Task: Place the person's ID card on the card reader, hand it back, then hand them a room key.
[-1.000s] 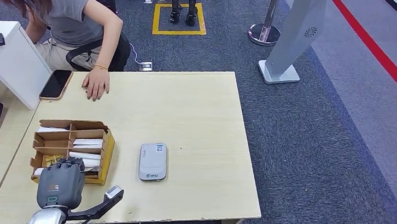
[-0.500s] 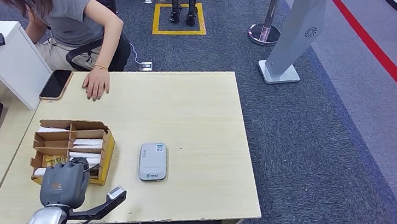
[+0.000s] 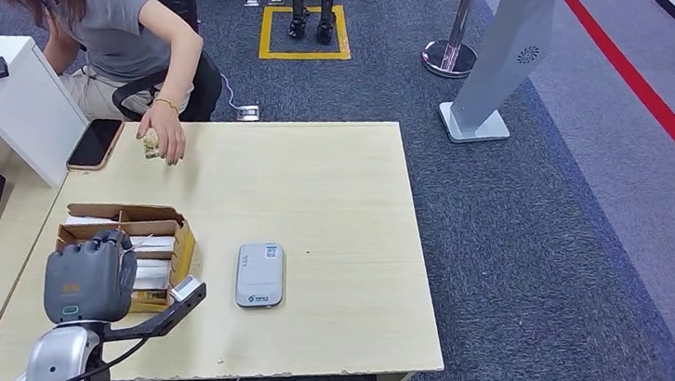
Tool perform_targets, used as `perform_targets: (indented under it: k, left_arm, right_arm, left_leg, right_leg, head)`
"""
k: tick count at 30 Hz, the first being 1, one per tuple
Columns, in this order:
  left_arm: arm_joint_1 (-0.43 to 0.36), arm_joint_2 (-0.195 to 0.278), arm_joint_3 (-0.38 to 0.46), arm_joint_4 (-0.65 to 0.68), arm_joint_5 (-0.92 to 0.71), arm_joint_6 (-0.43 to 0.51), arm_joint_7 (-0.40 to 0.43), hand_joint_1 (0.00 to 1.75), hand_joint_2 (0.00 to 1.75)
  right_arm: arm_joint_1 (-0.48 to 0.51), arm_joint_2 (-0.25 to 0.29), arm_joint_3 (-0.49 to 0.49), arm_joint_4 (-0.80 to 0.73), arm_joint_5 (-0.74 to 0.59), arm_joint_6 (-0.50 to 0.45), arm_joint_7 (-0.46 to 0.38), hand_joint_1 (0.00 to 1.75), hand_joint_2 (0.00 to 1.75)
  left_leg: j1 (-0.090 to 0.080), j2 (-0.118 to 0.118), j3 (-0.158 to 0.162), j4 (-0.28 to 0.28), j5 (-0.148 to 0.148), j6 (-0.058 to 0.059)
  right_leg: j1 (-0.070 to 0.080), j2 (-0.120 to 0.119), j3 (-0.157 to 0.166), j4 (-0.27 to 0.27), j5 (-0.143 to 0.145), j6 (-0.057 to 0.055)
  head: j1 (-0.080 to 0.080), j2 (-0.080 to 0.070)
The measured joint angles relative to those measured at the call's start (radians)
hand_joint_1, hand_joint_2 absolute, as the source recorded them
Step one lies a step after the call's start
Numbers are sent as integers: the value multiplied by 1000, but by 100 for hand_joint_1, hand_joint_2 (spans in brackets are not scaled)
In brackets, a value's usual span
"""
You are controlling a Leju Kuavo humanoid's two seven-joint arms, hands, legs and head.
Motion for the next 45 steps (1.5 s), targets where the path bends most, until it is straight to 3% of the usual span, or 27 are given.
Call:
perform_targets:
  k: [6,11,14,18,26,32,39,41,43,45]
  left_arm:
    - [-74,75,-55,-92,0,-17,125,175,175]
    - [-129,101,-79,-152,0,-25,128,175,175]
    - [-154,96,-69,-143,1,-51,83,175,175]
    - [-197,72,4,-59,1,-61,-12,175,175]
    - [-302,52,130,205,1,-63,-46,175,175]
    - [-360,48,151,358,1,-34,-62,175,175]
    - [-381,36,152,417,1,-18,-70,175,175]
    - [-382,33,152,423,1,-13,-71,140,175]
    - [-383,31,152,427,1,-10,-71,53,175]
    - [-383,29,152,430,1,-7,-71,0,175]
  right_arm:
    - [-1,4,-2,0,-3,-5,3,0,0]
    - [-2,10,-2,0,7,-7,5,0,0]
    - [-3,11,4,0,10,5,0,0,0]
    - [-5,12,35,0,10,17,-7,0,0]
    - [-10,11,111,0,10,33,-2,0,0]
    - [-15,11,141,0,10,41,2,0,0]
    - [-16,11,151,0,10,41,2,0,0]
    - [-16,11,151,0,9,42,1,0,0]
    - [-16,11,151,0,9,42,0,0,0]
    - [-16,11,151,0,9,42,-2,0,0]
  left_leg:
    - [0,0,0,0,0,0]
    - [0,0,0,0,0,0]
    - [0,0,0,0,0,0]
    - [0,0,0,0,0,0]
    - [0,1,0,0,1,-1]
    - [0,0,0,0,1,-1]
    - [0,0,0,0,1,-1]
    - [0,0,0,0,1,-1]
    - [0,0,0,0,1,-1]
    - [0,0,0,0,1,-1]
  right_leg:
    - [0,0,0,0,0,0]
    - [0,0,0,0,0,0]
    - [0,0,0,0,0,0]
    - [0,0,0,0,1,0]
    - [0,1,0,1,1,-1]
    - [0,1,0,1,1,-1]
    - [0,1,0,0,1,-1]
    - [0,1,0,0,1,-1]
    - [0,1,0,0,1,-1]
    - [0,1,0,0,1,-1]
  head:
    - [0,0]
    - [0,0]
    - [0,0]
    - [0,0]
    - [0,0]
    - [-1,0]
    - [-1,0]
    - [-1,0]
    - [-1,0]
    - [-1,0]
